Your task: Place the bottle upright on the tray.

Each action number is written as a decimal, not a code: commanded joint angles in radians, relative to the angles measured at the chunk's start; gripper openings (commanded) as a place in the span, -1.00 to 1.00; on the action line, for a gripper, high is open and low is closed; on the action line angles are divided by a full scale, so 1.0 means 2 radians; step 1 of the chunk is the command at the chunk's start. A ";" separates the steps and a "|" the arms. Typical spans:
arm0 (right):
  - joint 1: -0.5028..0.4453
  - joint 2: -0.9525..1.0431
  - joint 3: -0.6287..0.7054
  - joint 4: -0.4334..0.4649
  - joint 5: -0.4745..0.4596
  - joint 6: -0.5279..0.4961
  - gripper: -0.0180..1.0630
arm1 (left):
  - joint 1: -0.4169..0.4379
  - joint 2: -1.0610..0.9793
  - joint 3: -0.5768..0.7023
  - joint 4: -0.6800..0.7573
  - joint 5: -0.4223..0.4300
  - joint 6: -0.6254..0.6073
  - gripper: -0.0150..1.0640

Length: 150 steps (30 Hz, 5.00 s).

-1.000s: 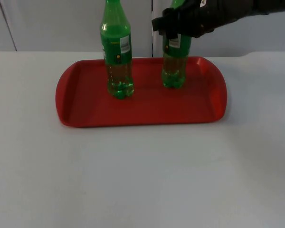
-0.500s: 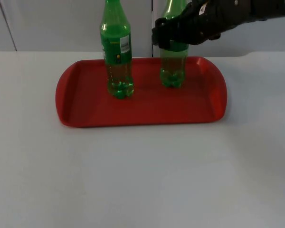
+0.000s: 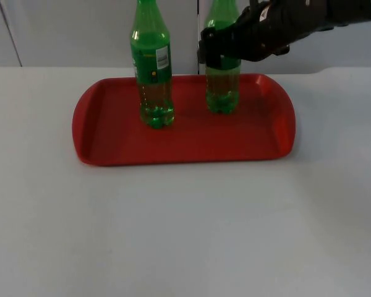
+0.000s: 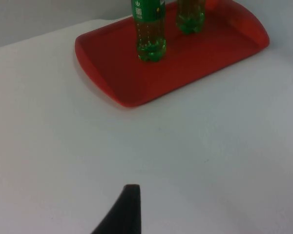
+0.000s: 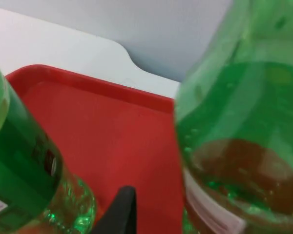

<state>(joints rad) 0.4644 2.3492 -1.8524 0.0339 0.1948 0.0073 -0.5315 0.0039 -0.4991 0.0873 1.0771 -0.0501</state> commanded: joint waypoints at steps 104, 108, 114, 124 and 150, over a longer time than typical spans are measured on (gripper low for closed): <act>0.030 -0.962 0.604 -0.003 0.299 -0.010 0.98 | -0.003 -0.002 0.002 0.003 -0.001 0.001 0.97; 0.030 -1.009 0.612 -0.003 0.326 -0.010 0.98 | -0.003 -0.002 0.002 0.003 -0.001 0.001 0.97; 0.030 -1.066 0.613 -0.003 0.363 -0.010 0.98 | -0.003 -0.002 0.002 0.003 -0.001 0.001 0.97; 0.030 -1.141 0.639 -0.007 0.412 -0.010 0.98 | -0.003 -0.002 0.002 0.003 -0.001 0.001 0.97; 0.029 -1.175 0.646 -0.027 0.440 -0.010 0.98 | -0.003 -0.002 0.002 0.003 -0.001 0.001 0.97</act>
<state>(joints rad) 0.5252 0.0039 -0.5642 -0.0171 1.0753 -0.0110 -0.5315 0.0039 -0.4991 0.0891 1.0771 -0.0501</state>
